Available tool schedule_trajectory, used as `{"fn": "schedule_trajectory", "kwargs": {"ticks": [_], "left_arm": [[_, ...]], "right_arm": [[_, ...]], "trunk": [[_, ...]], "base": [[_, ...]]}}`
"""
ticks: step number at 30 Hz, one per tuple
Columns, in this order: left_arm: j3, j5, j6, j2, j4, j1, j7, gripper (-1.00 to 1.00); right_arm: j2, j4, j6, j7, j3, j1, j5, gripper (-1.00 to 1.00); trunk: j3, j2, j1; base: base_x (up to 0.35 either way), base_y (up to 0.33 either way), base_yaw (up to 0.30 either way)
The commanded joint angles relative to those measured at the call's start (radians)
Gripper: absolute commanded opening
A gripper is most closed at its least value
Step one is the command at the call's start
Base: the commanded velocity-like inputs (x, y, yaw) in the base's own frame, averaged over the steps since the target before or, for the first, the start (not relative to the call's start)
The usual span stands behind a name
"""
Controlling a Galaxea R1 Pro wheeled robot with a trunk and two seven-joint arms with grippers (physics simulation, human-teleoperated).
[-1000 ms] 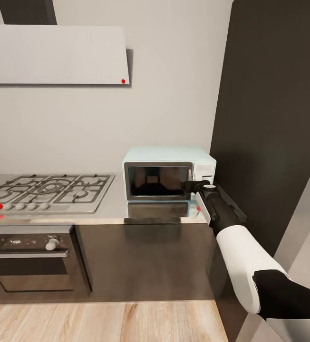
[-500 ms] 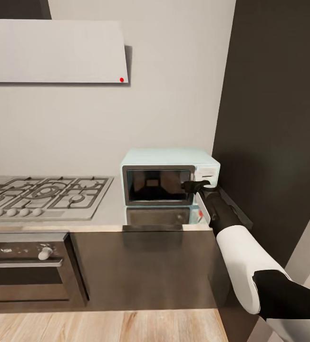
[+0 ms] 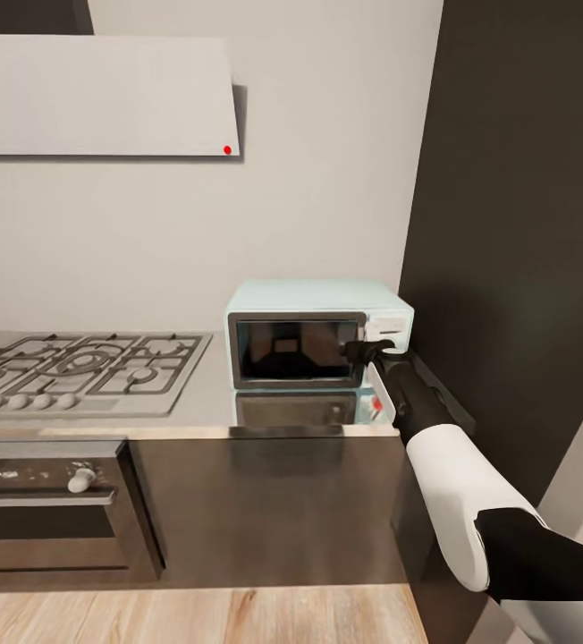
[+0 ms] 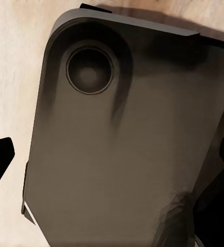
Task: In the kitchen, take the popcorn bag from the countertop, put it into the microwave, and heat it until the popcorn is cooked so the cooked popcorn ends up inside the bag.
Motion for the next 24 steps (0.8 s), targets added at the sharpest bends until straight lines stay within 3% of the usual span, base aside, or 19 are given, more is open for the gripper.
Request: {"fn": "schedule_trajectory", "kwargs": {"ticks": [1,7,24], "left_arm": [[-0.001,0.007,-0.002,0.000,-0.001,0.000,-0.001,1.00],[-0.001,0.007,-0.002,0.000,-0.001,0.000,-0.001,1.00],[-0.001,0.007,-0.002,0.000,-0.001,0.000,-0.001,1.00]], "right_arm": [[0.000,0.002,0.005,-0.001,0.000,0.000,0.008,1.00],[-0.001,0.055,-0.046,-0.001,-0.001,0.000,0.008,1.00],[0.000,0.063,-0.049,-0.001,-0.001,0.000,0.008,1.00]], "trunk": [[-0.001,0.000,0.000],[-0.001,0.000,0.000],[-0.001,0.000,0.000]], "base": [[0.113,-0.067,0.000],[0.022,-0.012,0.000],[0.029,0.000,0.000]]}}
